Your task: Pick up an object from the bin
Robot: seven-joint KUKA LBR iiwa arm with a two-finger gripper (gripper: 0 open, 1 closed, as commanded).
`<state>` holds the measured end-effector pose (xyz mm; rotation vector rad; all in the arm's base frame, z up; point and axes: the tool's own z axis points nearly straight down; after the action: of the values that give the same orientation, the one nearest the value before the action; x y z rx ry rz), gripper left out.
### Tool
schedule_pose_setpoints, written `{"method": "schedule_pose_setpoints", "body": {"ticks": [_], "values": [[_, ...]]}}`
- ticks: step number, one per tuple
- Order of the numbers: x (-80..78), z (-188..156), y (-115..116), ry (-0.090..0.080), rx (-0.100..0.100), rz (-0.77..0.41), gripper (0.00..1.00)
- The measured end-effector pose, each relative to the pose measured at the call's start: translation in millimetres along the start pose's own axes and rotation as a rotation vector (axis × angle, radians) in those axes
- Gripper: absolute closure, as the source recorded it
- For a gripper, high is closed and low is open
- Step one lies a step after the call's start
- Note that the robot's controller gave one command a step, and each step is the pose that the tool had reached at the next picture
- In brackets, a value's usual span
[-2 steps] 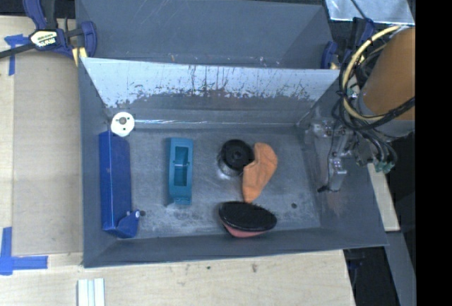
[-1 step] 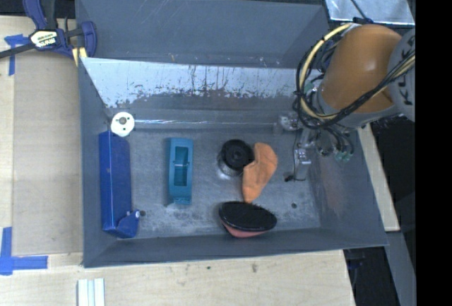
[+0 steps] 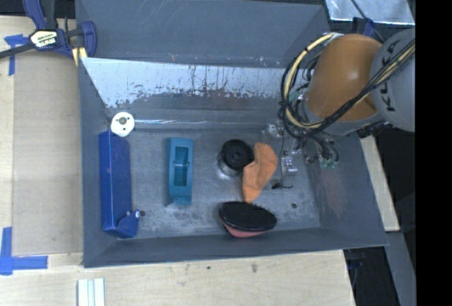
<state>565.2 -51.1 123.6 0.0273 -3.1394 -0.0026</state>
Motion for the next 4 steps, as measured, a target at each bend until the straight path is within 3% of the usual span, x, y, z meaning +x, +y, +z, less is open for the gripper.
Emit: {"method": "schedule_pose_setpoints", "body": {"ticks": [1, 2, 3, 4], "values": [[-26.9, 33, 16, -0.012, 0.003, 0.005, 0.0], [17.0, 53, 24, -0.006, 0.002, 0.032, 1.0], [16.9, 53, 24, -0.006, 0.002, 0.032, 1.0], [19.0, 8, 24, 0.001, 0.001, 0.034, 1.0]]}}
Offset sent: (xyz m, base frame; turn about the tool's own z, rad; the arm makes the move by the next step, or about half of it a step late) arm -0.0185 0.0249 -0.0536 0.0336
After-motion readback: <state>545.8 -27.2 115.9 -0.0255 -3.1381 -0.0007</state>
